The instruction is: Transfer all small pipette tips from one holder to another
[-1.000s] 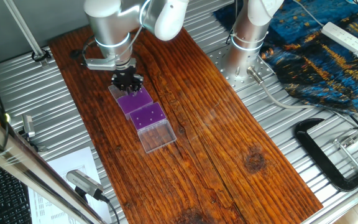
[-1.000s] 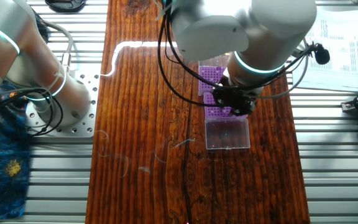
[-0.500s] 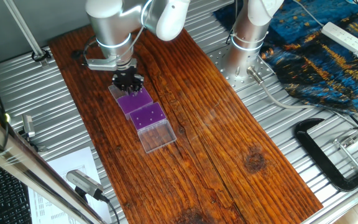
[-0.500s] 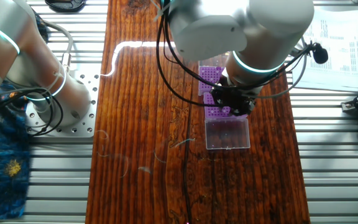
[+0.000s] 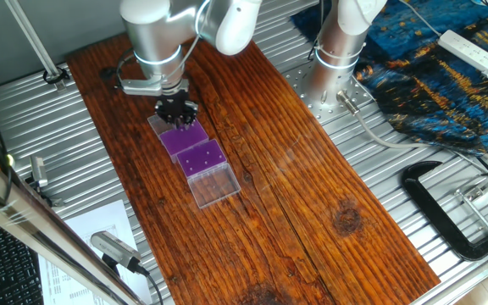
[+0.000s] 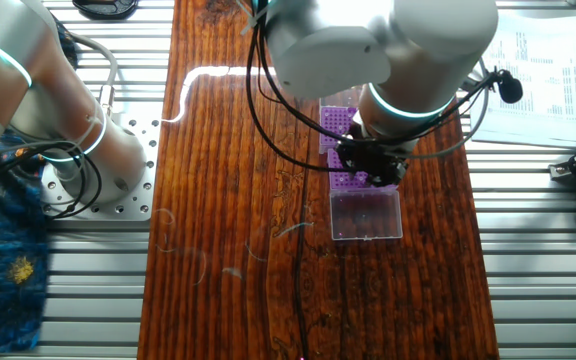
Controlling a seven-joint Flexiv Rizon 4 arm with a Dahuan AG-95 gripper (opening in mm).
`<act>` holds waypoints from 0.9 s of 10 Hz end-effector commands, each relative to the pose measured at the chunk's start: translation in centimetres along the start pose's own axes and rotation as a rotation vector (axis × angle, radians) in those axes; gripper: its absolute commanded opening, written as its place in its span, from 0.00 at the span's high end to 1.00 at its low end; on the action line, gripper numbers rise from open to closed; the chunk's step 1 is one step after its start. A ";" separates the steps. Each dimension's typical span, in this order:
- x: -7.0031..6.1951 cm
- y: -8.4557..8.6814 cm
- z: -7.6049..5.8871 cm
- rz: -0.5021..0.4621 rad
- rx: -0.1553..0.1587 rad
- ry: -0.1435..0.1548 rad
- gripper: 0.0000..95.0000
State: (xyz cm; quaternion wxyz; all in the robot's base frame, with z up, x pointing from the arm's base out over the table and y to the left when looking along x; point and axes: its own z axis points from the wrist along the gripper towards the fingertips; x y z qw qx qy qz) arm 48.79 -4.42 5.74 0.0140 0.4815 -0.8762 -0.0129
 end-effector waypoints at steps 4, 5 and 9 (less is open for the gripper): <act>-0.2 0.1 0.6 0.006 0.008 -0.004 0.80; -0.3 0.0 0.5 0.007 0.006 -0.007 0.80; -0.4 -0.1 0.1 0.002 0.008 -0.005 1.00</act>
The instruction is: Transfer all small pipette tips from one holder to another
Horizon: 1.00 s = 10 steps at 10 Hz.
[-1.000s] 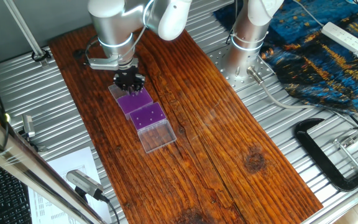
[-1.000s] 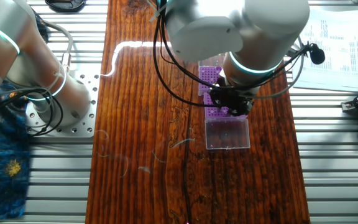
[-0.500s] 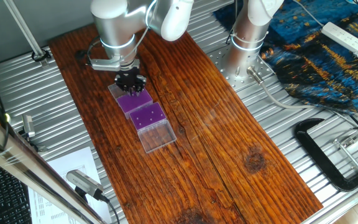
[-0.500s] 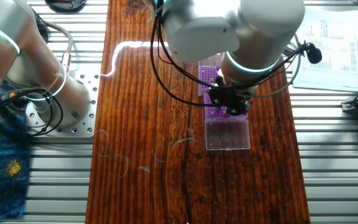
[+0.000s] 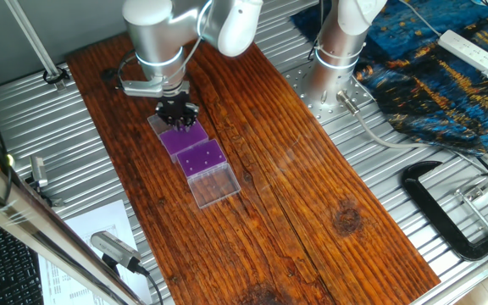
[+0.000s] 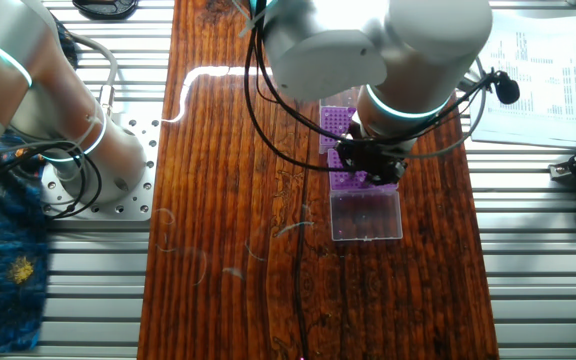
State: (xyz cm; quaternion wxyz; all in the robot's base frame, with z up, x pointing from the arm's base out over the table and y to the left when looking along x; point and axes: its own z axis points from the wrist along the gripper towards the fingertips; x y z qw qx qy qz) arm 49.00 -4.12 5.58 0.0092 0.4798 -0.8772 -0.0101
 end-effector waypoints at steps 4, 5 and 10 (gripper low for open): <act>-0.3 -0.4 -0.2 -0.016 0.002 0.008 1.00; -0.3 -0.4 -0.2 -0.017 0.003 0.009 0.80; -0.2 -0.7 -0.3 -0.024 0.006 0.012 0.80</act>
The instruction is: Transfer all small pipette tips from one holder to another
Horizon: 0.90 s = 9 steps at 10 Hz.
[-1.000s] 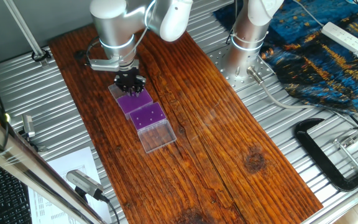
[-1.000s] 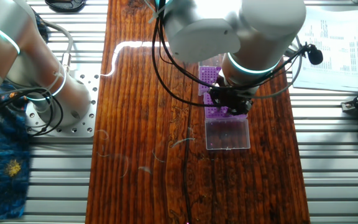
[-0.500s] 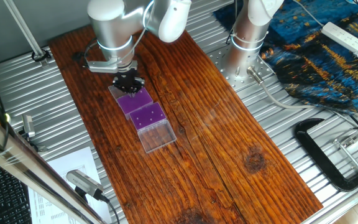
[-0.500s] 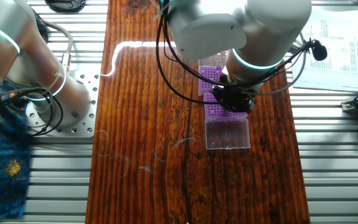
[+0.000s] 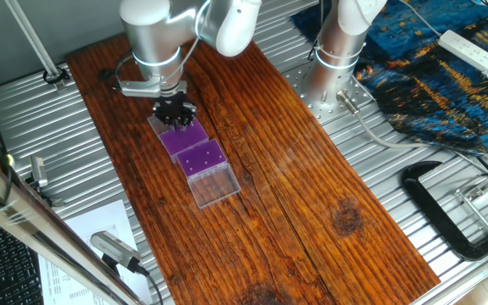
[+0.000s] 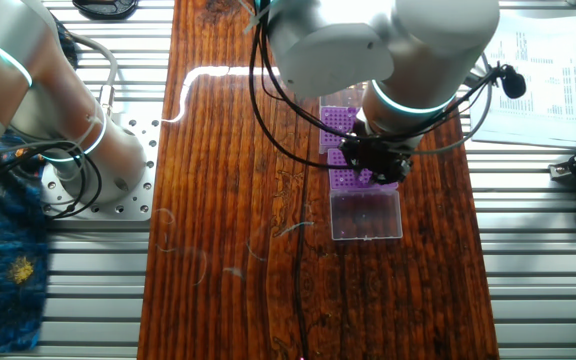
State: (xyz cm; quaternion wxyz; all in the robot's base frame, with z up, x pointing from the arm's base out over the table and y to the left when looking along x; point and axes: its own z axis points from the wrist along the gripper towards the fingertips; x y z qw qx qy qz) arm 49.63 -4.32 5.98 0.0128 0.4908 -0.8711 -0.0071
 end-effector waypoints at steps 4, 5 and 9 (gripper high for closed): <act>0.1 -0.1 0.5 -0.006 0.006 0.001 0.80; 0.1 -0.1 0.5 -0.005 0.005 0.000 0.80; 0.2 0.0 0.4 -0.014 0.000 0.000 0.80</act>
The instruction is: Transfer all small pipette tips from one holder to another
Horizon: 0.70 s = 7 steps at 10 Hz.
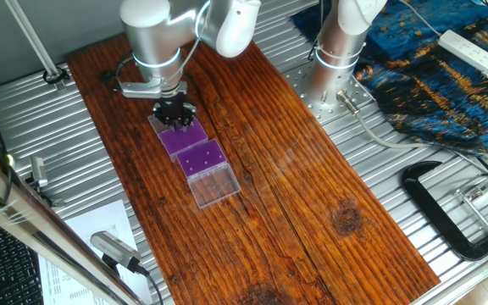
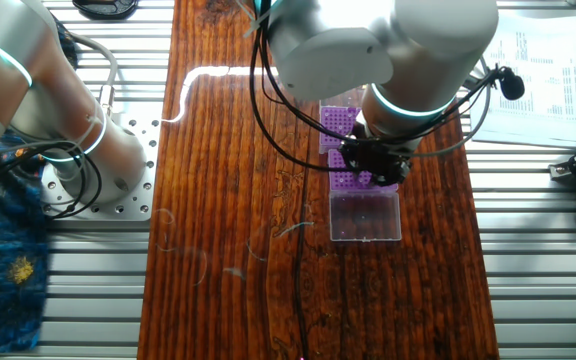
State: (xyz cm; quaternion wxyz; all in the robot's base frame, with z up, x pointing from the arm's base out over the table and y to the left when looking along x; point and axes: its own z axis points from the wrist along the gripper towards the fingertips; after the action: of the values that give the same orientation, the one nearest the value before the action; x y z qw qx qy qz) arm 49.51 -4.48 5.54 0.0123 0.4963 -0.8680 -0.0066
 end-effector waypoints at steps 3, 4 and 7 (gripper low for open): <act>0.1 0.1 0.1 -0.003 0.000 0.001 0.80; 0.1 0.1 0.1 -0.003 0.000 0.001 0.80; 0.0 0.1 0.2 -0.001 0.000 -0.001 1.00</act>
State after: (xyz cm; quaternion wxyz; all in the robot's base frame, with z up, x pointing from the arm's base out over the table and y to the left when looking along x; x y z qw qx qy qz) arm 49.36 -4.42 5.30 0.0122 0.4967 -0.8678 -0.0075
